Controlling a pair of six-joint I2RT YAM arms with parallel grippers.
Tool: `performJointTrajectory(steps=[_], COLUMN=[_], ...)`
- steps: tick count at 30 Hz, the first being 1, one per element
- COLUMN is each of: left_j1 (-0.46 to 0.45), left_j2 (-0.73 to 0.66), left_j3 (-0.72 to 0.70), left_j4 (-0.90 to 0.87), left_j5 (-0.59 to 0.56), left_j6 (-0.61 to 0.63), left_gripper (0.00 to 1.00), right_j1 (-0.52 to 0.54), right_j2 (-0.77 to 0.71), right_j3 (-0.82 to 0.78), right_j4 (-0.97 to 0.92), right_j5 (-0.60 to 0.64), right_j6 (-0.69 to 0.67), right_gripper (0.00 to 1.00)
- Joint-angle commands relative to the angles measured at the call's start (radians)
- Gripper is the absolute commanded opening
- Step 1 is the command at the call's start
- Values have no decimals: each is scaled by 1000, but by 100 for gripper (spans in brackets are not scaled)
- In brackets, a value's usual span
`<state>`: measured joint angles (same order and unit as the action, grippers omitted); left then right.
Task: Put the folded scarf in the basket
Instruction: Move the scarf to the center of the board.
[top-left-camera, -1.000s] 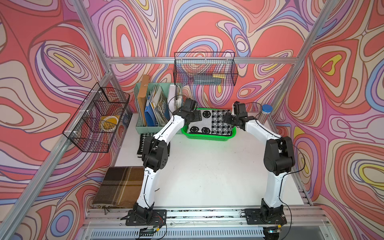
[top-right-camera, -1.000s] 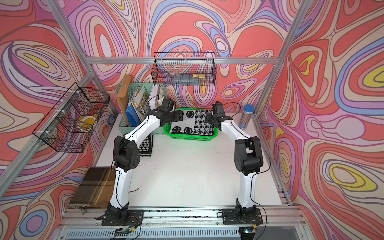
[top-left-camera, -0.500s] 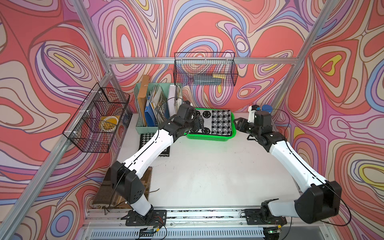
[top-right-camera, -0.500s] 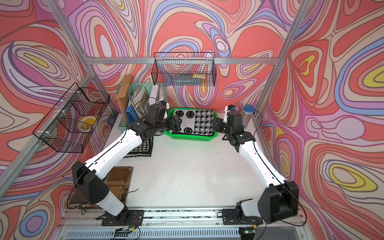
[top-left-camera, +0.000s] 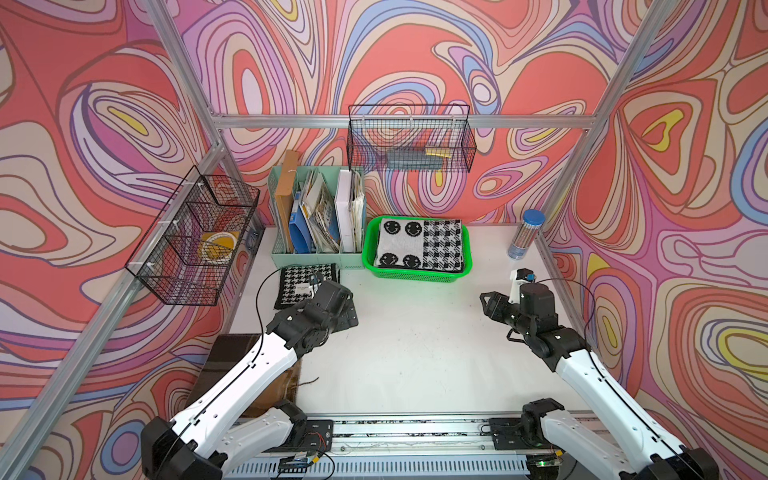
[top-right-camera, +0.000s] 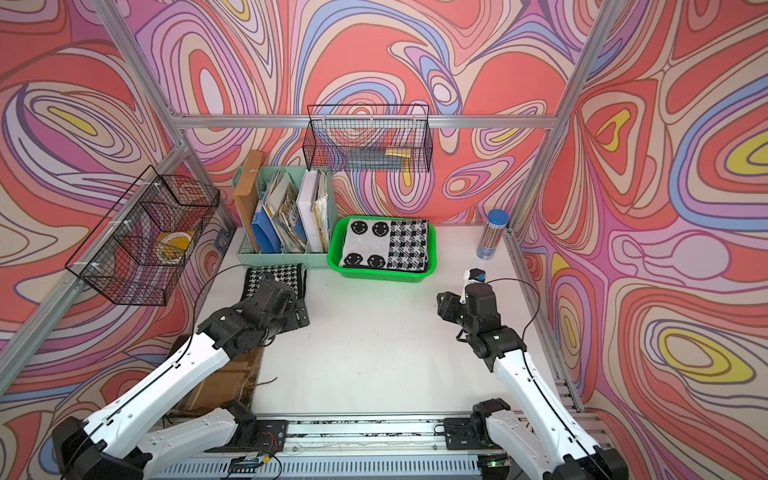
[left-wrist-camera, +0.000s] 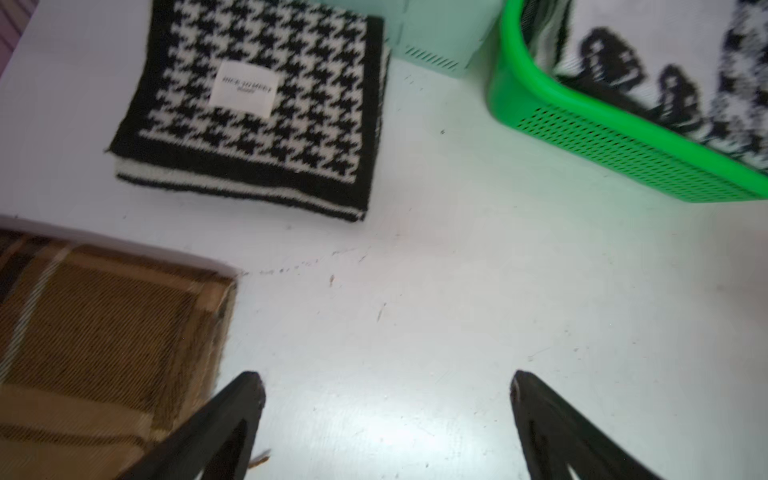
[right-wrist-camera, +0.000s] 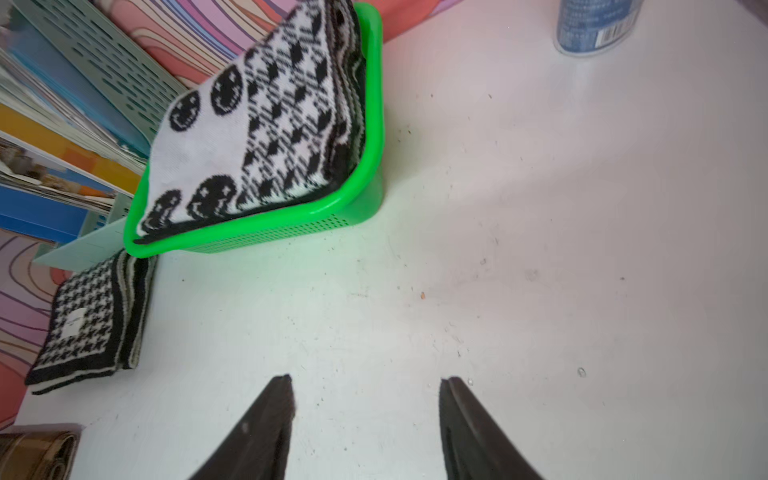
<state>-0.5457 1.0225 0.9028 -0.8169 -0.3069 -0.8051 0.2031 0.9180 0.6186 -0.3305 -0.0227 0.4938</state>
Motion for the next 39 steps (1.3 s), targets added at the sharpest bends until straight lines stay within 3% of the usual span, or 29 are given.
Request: performJointTrajectory(steps=[1, 7, 13, 19, 24, 29, 36, 39], left_j1=[71, 201, 369, 387, 439, 486, 489, 489], left_j2=[-42, -56, 92, 177, 185, 225, 275, 268], left_j3=[-92, -174, -219, -224, -291, -300, -295, -306], left_j4=[-117, -130, -18, 2, 85, 124, 135, 162], left_j5=[-39, -66, 24, -53, 11, 24, 30, 77], left_j6=[-110, -144, -144, -178, -190, -176, -170, -164], left_gripper=[99, 99, 94, 90, 86, 73, 48, 27], right_j1=[-3, -2, -4, -4, -4, -3, -3, -4], right_j2=[30, 47, 53, 64, 75, 78, 70, 64], right_j3=[-36, -157, -149, -155, -150, -145, -142, -140], right_j4=[115, 256, 234, 246, 238, 234, 225, 213], right_j5=[17, -45, 5, -19, -12, -20, -17, 0], right_j6=[37, 54, 44, 41, 38, 38, 35, 33], right_gripper=[57, 56, 56, 56, 56, 56, 56, 56])
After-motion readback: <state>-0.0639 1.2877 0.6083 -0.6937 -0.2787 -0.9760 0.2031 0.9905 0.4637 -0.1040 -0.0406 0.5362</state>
